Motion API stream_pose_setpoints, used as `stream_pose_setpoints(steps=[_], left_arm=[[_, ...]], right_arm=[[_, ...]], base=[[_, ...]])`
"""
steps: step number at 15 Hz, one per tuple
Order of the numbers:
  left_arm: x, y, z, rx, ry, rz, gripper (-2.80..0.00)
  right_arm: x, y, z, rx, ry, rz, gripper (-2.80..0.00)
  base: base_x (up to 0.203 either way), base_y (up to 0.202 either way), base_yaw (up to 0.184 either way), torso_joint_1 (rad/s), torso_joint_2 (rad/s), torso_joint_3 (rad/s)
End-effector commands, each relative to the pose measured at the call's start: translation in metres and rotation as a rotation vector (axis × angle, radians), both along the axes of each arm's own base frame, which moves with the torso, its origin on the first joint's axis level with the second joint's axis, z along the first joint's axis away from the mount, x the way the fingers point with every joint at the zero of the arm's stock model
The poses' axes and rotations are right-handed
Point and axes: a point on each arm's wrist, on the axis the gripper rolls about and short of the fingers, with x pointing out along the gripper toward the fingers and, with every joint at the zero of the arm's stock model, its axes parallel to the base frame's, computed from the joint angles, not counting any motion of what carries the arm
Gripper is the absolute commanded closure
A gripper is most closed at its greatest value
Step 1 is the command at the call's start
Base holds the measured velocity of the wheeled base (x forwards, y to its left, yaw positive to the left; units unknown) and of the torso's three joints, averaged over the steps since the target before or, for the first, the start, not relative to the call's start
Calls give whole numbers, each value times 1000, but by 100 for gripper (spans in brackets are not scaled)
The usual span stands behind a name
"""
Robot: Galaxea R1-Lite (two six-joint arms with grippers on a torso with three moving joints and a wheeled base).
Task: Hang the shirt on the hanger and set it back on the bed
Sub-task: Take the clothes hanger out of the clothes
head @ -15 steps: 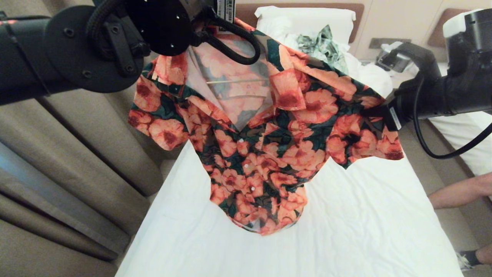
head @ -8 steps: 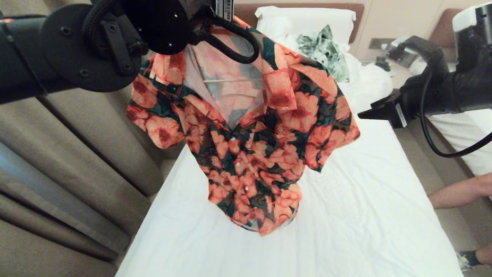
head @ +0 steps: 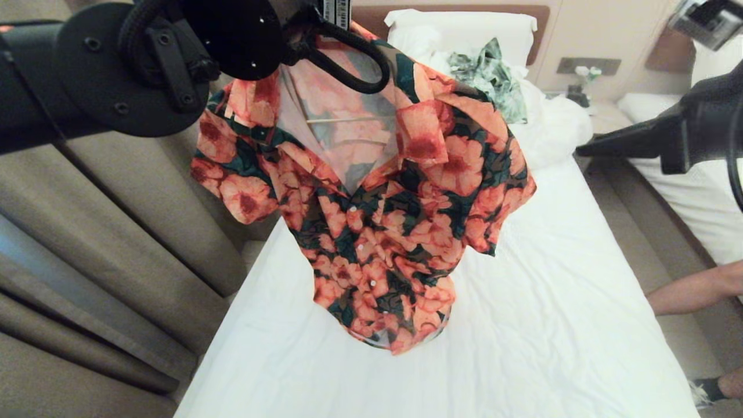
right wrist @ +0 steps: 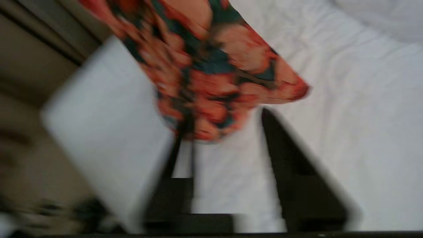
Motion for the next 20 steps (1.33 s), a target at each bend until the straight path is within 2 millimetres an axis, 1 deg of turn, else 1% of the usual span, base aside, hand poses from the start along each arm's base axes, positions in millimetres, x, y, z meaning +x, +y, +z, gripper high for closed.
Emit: stream_pose_setpoints(steps=[1,2,3,6,8,12,15,18,20], left_arm=[[-2,-1,1,-1,-3,-2,0],[-2,-1,1,-1,-3,-2,0],[-3,-1,2,0,-5,-3,0],[-1,-1,1,7,-3,2,0],[-2,-4,0,9,-1,-7,0],[-4,-7,-1,9,-3,-20,0],[-4,-8,-1,9,-3,-21,0],[-4,-8,-1,9,-2,-19,0],[-4,-8,-1,8,-2,-18,0]], right_arm=[[-39,-2,17,221,63,-30,0],[-48,-1,16,299,110,-34,0],[-54,1,13,331,116,-22,0],[-62,3,-5,378,73,39,0],[-64,2,-3,434,-38,86,0],[-82,-3,4,480,-65,95,0],[-86,-4,5,482,-74,97,0],[-100,-8,9,490,-105,104,0],[-100,-9,9,490,-104,102,0]], base=[[0,0,0,0,0,0],[0,0,0,0,0,0],[0,0,0,0,0,0],[0,0,0,0,0,0],[0,0,0,0,0,0],[0,0,0,0,0,0],[0,0,0,0,0,0],[0,0,0,0,0,0],[0,0,0,0,0,0]])
